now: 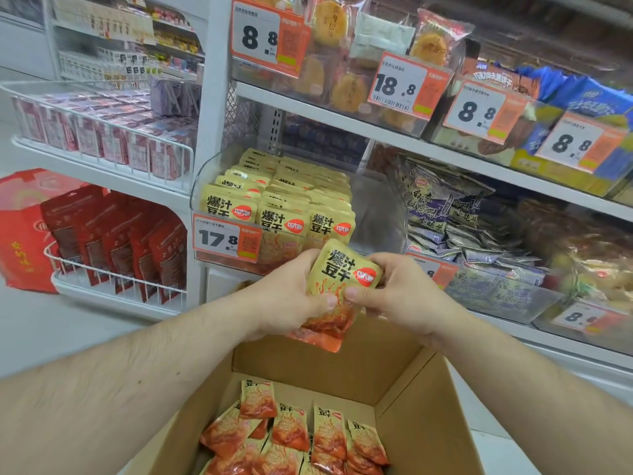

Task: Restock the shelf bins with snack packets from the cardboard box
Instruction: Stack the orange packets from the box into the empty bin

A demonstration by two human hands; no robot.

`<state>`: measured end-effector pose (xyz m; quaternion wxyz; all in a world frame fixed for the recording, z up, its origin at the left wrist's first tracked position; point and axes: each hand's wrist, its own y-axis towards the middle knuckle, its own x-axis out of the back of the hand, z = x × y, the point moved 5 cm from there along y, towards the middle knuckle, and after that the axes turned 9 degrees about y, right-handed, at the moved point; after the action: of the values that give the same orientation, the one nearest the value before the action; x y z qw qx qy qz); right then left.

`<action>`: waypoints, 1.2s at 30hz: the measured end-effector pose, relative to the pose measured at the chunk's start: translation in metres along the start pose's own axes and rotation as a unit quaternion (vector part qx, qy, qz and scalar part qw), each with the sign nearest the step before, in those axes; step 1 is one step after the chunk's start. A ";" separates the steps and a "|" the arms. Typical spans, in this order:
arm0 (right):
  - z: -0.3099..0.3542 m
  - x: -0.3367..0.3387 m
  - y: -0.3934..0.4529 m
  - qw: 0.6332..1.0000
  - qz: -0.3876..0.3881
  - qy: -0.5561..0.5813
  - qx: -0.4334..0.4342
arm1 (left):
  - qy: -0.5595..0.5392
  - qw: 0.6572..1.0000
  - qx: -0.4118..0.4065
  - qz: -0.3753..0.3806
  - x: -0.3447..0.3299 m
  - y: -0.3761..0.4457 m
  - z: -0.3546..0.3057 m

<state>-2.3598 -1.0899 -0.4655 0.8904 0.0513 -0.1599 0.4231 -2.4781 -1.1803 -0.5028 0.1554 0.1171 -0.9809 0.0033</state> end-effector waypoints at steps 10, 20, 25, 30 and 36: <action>0.050 0.069 0.043 0.965 -0.193 -0.097 0.149 | 0.034 0.977 0.008 -0.213 0.037 0.009 0.010; 0.023 0.039 0.083 0.946 -0.183 -0.257 0.080 | 0.055 0.980 0.013 -0.192 0.036 0.009 0.015; 0.014 0.020 0.090 0.934 -0.154 -0.321 0.033 | 0.053 0.982 0.015 -0.182 0.034 0.009 0.018; 0.011 0.013 0.095 0.933 -0.172 -0.317 0.001 | 0.048 0.983 0.017 -0.176 0.032 0.011 0.020; 0.009 0.005 0.100 0.937 -0.184 -0.297 -0.027 | 0.056 0.985 0.016 -0.161 0.028 0.012 0.022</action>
<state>-2.4360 -1.0247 -0.4598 0.8658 0.1786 -0.4160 0.2132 -2.5131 -1.1756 -0.5145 0.2064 0.2761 -0.9387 0.0008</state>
